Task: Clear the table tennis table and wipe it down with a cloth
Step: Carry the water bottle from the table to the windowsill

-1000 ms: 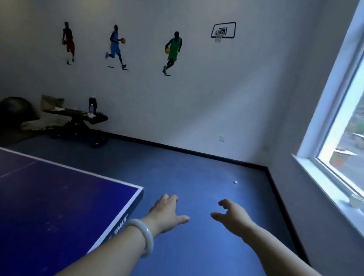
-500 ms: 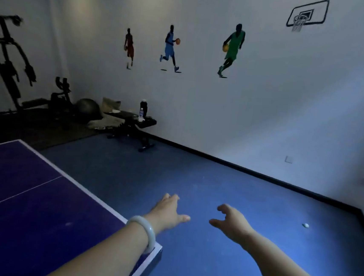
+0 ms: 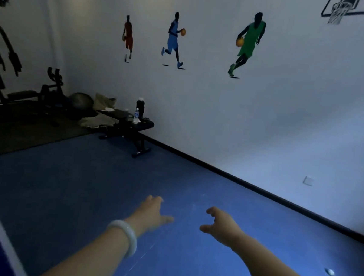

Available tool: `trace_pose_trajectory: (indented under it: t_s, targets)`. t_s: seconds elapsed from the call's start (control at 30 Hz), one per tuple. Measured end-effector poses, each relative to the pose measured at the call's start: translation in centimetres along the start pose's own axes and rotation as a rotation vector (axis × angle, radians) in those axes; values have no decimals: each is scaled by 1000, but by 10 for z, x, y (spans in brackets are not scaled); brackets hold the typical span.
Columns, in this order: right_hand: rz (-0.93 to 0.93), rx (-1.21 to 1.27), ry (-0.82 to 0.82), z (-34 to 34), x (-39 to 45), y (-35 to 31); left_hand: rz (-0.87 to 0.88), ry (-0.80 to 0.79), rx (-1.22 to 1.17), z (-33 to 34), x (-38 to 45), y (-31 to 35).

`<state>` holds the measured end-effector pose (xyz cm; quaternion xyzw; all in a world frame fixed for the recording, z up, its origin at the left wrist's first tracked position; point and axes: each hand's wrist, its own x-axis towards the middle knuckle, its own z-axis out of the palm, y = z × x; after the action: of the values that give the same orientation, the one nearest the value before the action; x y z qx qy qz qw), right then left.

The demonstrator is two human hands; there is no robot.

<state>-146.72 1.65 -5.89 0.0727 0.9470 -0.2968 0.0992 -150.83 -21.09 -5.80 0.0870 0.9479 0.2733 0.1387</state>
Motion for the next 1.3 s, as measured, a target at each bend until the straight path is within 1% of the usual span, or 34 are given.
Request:
trace_pose_trajectory:
  t_s: [0.1, 0.2, 0.33, 0.4, 0.5, 0.63, 0.8, 0.87, 0.93, 1.03, 1.3]
  targets:
    - [-42, -44, -38, -11, 83, -6, -45, 30, -34, -11, 67, -9]
    - [-147, -79, -91, -16, 169, -25, -113, 85, -87, -27, 123, -26]
    - [-277, -112, -206, -16, 278, -67, -276, 155, -104, -61, 179, -52]
    - [-344, -134, -246, -10, 330, -97, -343, 224, -120, -80, 197, -71]
    - [-427, -172, -328, 16, 386, -151, -476, 288, -145, -107, 212, -104]
    - [-563, -188, -457, 70, 447, -224, -611, 352, -173, -147, 237, -163]
    - [-693, -225, -533, 129, 528, -334, -707, 428, -195, -214, 288, -258]
    - [-713, -248, -553, 150, 566, -385, -738, 458, -212, -248, 312, -300]
    - [-728, -275, -552, 159, 591, -421, -766, 473, -210, -274, 325, -325]
    - [-755, -256, -574, 186, 640, -491, -799, 528, -228, -321, 350, -380]
    - [-815, -265, -678, 272, 746, -639, -918, 587, -243, -412, 409, -510]
